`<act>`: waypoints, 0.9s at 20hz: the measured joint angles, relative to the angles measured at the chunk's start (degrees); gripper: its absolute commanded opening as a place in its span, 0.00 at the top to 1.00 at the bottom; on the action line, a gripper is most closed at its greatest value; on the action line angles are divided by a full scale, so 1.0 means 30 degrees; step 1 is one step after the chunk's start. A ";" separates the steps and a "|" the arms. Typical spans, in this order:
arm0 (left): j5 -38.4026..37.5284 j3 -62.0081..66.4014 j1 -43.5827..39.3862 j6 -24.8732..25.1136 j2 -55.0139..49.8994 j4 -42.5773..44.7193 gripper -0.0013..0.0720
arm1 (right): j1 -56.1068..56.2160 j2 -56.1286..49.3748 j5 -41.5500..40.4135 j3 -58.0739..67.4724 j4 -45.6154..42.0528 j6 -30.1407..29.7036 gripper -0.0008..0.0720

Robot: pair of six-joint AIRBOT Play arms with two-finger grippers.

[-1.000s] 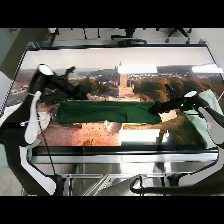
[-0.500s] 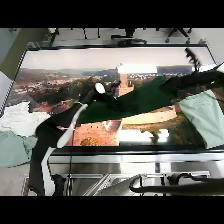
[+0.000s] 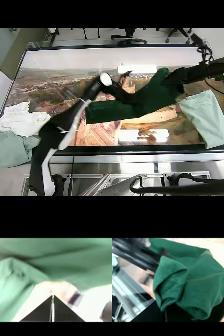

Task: Fold the shirts.

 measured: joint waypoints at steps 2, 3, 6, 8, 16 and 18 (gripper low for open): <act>-0.1231 -0.0576 0.1785 0.0189 0.2572 0.0015 0.96 | 0.1355 -0.0321 -0.0780 0.0044 0.0015 0.0321 0.96; -0.1661 -0.0794 0.2798 0.0277 0.3920 0.0000 0.96 | 0.2186 -0.0503 -0.1362 0.0044 0.0066 0.0517 0.96; -0.2419 -0.1158 0.6040 0.0342 0.7737 0.0000 0.96 | 0.5778 -0.1479 -0.4197 0.0051 0.0051 0.0816 0.96; -0.2681 -0.1268 0.7941 0.0408 0.9850 -0.0022 0.96 | 0.8473 -0.2630 -0.6710 0.0051 0.0051 0.0940 0.94; -0.3271 -0.1370 1.1191 0.0998 1.3442 -0.0007 0.96 | 1.6597 -0.8517 -1.7405 0.0117 0.1581 -0.2506 0.35; -0.3475 -0.1377 1.1315 0.1195 1.3471 0.0000 0.96 | 1.6466 -0.8211 -1.7384 0.0117 0.1894 -0.3395 0.35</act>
